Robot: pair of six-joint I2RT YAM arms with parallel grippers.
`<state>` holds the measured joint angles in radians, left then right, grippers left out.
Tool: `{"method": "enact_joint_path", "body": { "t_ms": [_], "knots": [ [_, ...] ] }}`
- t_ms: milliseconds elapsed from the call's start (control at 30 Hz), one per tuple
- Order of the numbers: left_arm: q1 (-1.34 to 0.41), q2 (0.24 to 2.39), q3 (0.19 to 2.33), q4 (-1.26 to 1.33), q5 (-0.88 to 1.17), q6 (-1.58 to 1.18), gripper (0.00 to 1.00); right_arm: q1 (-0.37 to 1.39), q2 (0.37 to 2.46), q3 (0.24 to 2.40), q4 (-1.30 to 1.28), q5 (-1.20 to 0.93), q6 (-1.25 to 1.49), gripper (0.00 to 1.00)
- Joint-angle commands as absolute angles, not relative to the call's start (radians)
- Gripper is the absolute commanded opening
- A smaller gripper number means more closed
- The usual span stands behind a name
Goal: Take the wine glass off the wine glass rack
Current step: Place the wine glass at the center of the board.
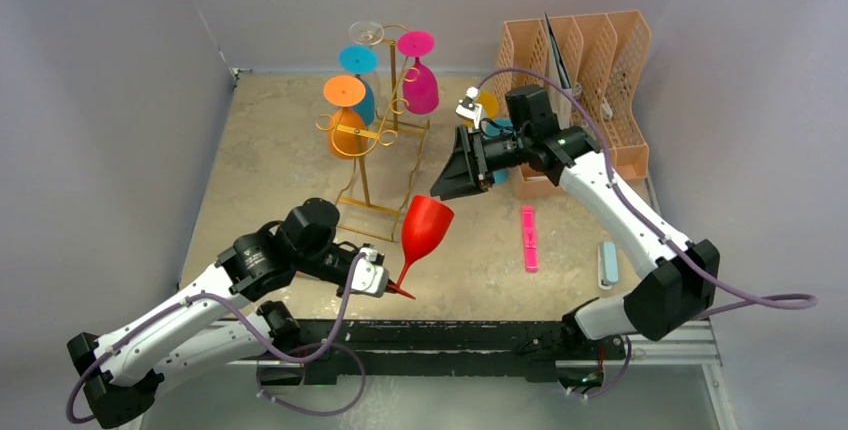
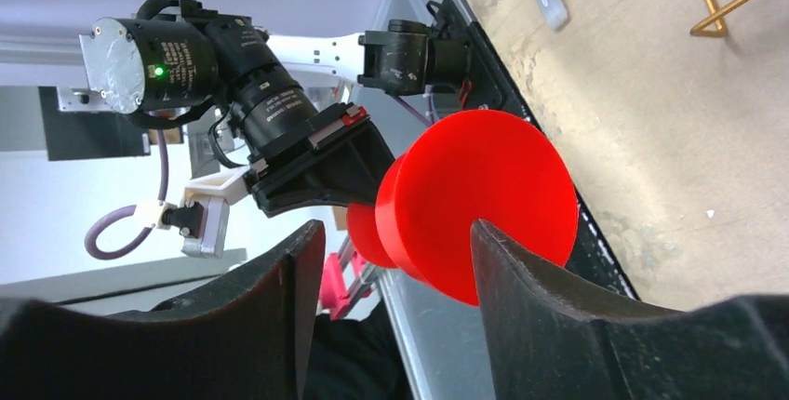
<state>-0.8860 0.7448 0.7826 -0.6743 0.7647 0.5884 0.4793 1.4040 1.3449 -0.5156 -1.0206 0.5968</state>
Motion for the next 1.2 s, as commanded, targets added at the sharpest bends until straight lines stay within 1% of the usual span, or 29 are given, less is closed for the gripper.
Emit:
{"method": "enact_joint_path", "body": {
  "t_ms": [0, 133, 367, 500, 633, 700, 833, 1000, 1100, 1167],
  "knots": [
    [-0.888, 0.746, 0.827, -0.628, 0.799, 0.609, 0.00, 0.512, 1.428, 1.355, -0.560, -1.088, 0.609, 0.61],
    [-0.888, 0.752, 0.828, -0.637, 0.793, 0.614, 0.00, 0.531, 1.427, 1.349, -0.537, -1.130, 0.627, 0.57],
    [-0.888, 0.754, 0.846, -0.652, 0.802, 0.621, 0.00, 0.535, 1.460, 1.355, -0.544, -1.198, 0.646, 0.39],
    [-0.889, 0.760, 0.851, -0.664, 0.795, 0.634, 0.00, 0.535, 1.464, 1.359, -0.547, -1.216, 0.660, 0.34],
    [-0.888, 0.782, 0.853, -0.678, 0.794, 0.651, 0.00, 0.535, 1.479, 1.364, -0.561, -1.248, 0.664, 0.34],
    [-0.888, 0.787, 0.853, -0.674, 0.793, 0.650, 0.00, 0.535, 1.479, 1.363, -0.552, -1.264, 0.668, 0.32],
    [-0.889, 0.792, 0.859, -0.665, 0.763, 0.622, 0.00, 0.535, 1.479, 1.361, -0.534, -1.275, 0.684, 0.24],
    [-0.888, 0.781, 0.877, -0.692, 0.753, 0.599, 0.00, 0.537, 1.486, 1.372, -0.593, -1.269, 0.650, 0.20],
    [-0.888, 0.766, 0.864, -0.680, 0.744, 0.597, 0.00, 0.538, 1.482, 1.370, -0.591, -1.267, 0.646, 0.12],
    [-0.888, 0.765, 0.862, -0.678, 0.738, 0.597, 0.00, 0.540, 1.483, 1.372, -0.591, -1.268, 0.648, 0.09]
  ]
}}
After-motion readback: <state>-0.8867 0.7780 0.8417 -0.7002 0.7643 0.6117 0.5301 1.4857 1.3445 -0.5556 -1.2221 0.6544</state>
